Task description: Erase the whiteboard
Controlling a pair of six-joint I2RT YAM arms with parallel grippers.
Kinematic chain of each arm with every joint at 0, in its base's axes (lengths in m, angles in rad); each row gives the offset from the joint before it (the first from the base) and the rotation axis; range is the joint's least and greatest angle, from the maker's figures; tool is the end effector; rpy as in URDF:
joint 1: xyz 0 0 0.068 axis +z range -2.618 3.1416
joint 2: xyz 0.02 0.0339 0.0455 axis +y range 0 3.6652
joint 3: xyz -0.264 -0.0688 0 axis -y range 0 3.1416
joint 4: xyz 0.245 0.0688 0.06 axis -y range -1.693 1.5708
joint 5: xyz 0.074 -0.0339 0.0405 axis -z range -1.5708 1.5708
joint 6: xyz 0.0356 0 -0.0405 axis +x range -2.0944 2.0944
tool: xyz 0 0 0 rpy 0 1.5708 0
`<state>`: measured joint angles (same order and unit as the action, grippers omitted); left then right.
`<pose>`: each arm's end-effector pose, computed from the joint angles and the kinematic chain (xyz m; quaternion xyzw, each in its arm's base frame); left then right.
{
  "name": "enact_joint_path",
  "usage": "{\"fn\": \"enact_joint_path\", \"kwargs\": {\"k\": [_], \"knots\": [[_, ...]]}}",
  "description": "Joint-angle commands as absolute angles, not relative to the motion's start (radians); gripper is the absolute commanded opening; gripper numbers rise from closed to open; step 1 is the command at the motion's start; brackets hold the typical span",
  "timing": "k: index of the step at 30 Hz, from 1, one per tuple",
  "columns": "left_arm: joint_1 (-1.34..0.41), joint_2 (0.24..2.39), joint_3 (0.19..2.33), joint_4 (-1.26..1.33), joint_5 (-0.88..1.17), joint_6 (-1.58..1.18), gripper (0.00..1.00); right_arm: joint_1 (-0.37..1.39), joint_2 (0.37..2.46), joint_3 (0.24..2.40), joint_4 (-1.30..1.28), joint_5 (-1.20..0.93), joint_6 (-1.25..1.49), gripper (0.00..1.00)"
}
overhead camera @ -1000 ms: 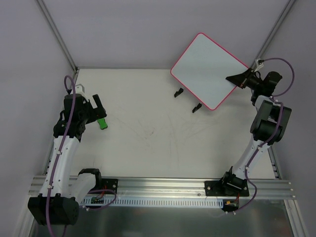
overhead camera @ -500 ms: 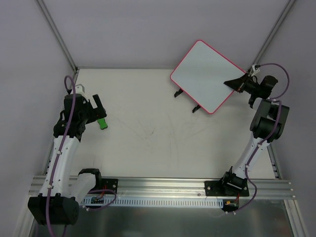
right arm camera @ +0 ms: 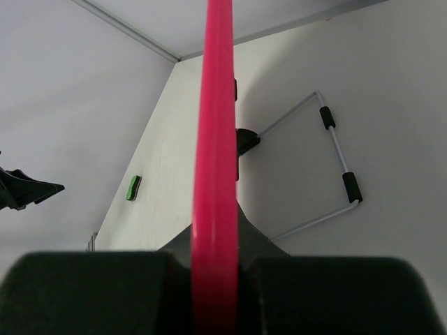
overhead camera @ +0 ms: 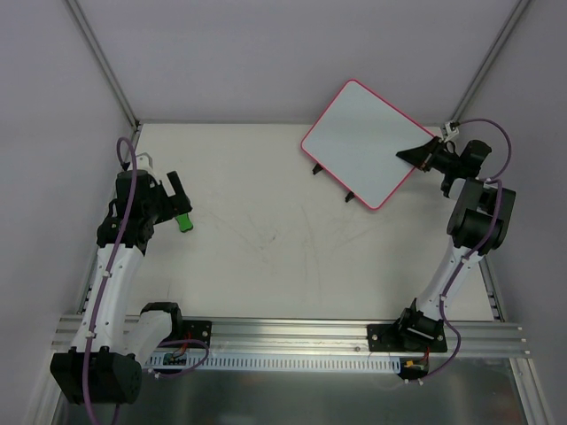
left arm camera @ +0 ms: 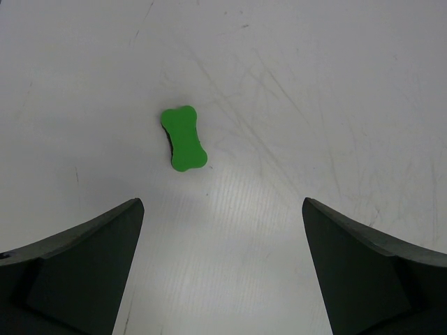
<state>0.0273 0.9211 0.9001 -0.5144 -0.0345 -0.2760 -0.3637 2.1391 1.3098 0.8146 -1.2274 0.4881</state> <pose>0.2006 0.0067 0.3227 -0.1397 0.8576 -0.0465 0.4928 0.4398 -0.1315 0.1946 -0.1275 0.6973 0.4451 0.5472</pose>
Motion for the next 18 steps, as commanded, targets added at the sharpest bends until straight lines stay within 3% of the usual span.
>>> {"fn": "enact_joint_path", "kwargs": {"k": [1, 9, 18], "knots": [[0.029, 0.896, 0.885, -0.512, -0.040, -0.268, 0.99, -0.356, 2.112, 1.310, 0.916, -1.252, 0.485, 0.00], [0.029, 0.882, 0.876, -0.515, -0.035, -0.262, 0.99, -0.350, 2.108, 1.290, 0.914, -1.250, 0.480, 0.01], [0.029, 0.864, 0.870, -0.518, -0.031, -0.258, 0.99, -0.350, 2.097, 1.264, 0.913, -1.241, 0.472, 0.19]]}}
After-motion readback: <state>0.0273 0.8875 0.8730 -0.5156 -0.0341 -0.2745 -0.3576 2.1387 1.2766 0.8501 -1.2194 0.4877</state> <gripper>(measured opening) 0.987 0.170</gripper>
